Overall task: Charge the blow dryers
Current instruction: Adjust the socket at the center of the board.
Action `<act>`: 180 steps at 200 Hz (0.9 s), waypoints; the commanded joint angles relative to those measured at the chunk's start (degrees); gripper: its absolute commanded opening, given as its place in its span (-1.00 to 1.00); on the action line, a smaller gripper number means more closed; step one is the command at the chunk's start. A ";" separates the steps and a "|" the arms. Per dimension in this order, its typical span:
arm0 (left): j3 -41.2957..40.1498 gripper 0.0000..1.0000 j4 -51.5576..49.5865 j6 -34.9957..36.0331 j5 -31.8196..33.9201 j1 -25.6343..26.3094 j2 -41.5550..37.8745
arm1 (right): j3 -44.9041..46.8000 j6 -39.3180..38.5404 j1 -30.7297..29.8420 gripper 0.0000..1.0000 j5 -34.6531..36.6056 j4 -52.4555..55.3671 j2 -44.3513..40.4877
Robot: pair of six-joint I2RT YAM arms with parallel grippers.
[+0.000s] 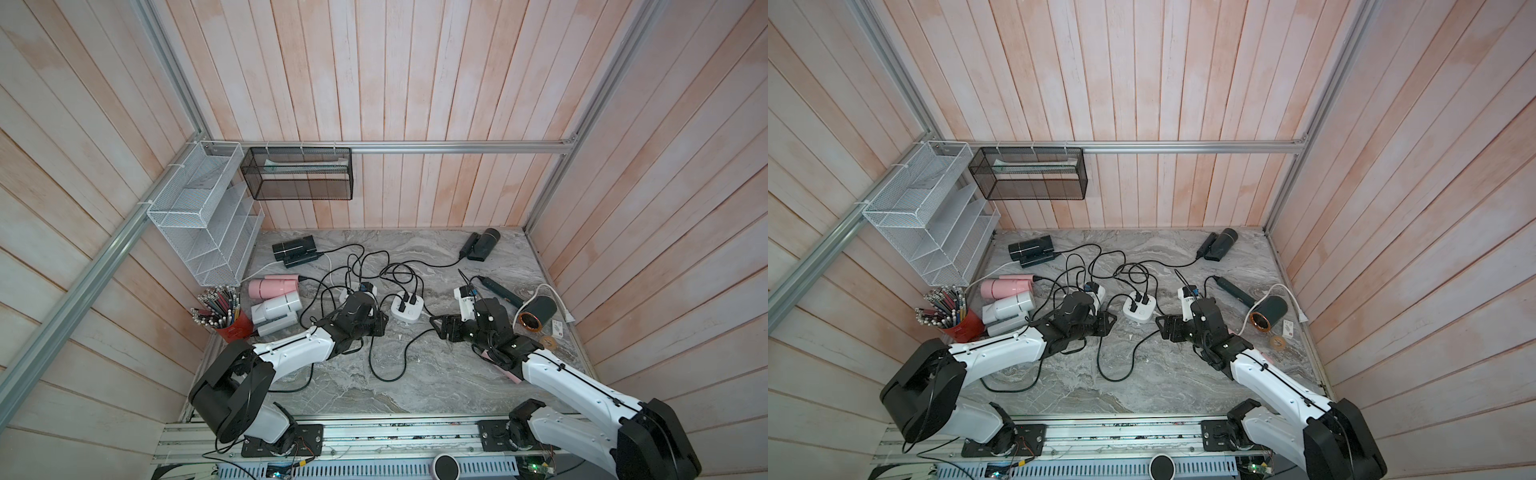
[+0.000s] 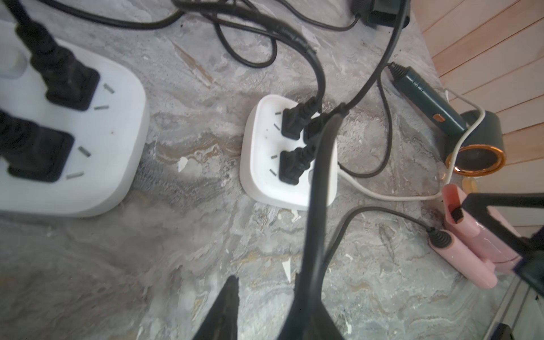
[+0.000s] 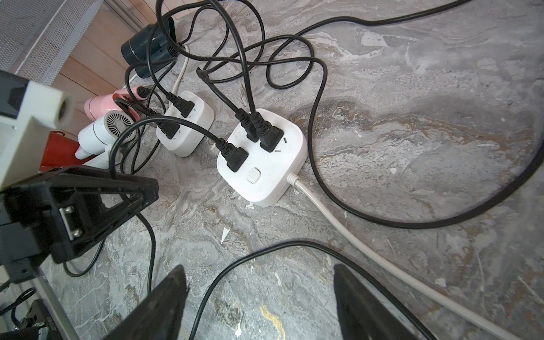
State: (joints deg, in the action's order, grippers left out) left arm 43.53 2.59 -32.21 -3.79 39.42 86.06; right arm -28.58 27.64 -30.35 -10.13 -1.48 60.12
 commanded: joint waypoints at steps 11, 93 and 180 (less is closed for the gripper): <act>3.70 -0.32 3.62 1.03 -1.18 -0.22 3.65 | -1.48 -0.39 -0.28 0.57 1.32 0.59 0.10; 11.12 -0.33 4.54 2.59 -3.09 -0.24 11.61 | -0.88 -0.48 -0.24 0.57 2.08 0.95 -0.24; 16.78 -0.33 6.10 3.10 -5.23 -0.27 17.90 | -0.51 -0.48 -0.28 0.57 2.59 1.26 -0.73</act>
State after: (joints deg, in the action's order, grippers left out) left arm 57.80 7.09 -30.48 -7.77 39.42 101.84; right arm -28.58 27.44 -30.35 -8.73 -1.23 60.10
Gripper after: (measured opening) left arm 0.334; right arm 0.785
